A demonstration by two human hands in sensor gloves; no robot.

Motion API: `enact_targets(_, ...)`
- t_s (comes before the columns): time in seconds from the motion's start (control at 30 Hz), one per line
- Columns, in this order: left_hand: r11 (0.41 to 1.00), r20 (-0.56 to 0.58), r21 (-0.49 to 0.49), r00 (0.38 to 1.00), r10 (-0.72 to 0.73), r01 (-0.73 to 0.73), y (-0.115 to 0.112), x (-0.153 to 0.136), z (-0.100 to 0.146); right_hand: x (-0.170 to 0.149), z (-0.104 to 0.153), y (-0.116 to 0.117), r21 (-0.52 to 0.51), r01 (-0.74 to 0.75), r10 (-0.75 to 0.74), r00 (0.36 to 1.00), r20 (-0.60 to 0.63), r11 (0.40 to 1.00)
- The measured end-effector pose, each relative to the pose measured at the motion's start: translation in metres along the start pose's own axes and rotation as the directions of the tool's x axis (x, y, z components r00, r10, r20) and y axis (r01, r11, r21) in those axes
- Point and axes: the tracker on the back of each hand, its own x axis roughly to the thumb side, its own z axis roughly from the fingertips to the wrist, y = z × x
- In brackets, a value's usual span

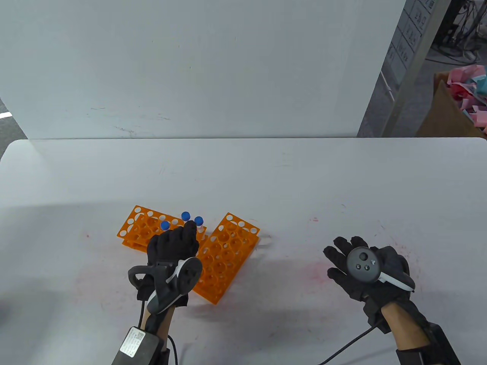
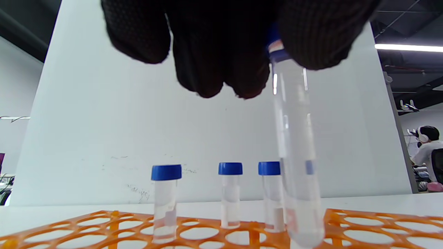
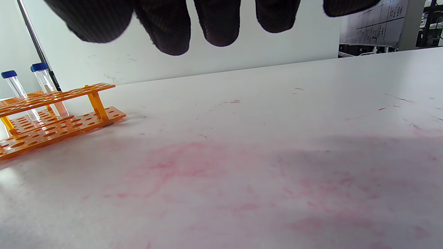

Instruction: Transfer 4 test tubes between racks (Left hand only)

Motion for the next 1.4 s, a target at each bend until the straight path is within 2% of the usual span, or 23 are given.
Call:
enact_targets(0.53, 0.999, 0.074, -0.013, 0.996, 0.053, -0.053, 0.0, 0.032, -0.001, 0.0, 0.0, -0.001, 0.0, 0.009, -0.009, 1.0, 0.0, 1.0)
enact_targets(1.0, 0.999, 0.177, -0.03, 0.984, 0.028, -0.023, -0.004, 0.055, 0.005, -0.001, 0.001, -0.002, -0.003, 0.016, -0.016, 1.0, -0.005, 1.0)
enact_targets(1.4, 0.989, 0.229, -0.146, 0.972, 0.049, -0.016, -0.017, 0.062, 0.006, -0.001, 0.001, -0.003, -0.002, 0.017, -0.017, 1.0, -0.004, 1.0)
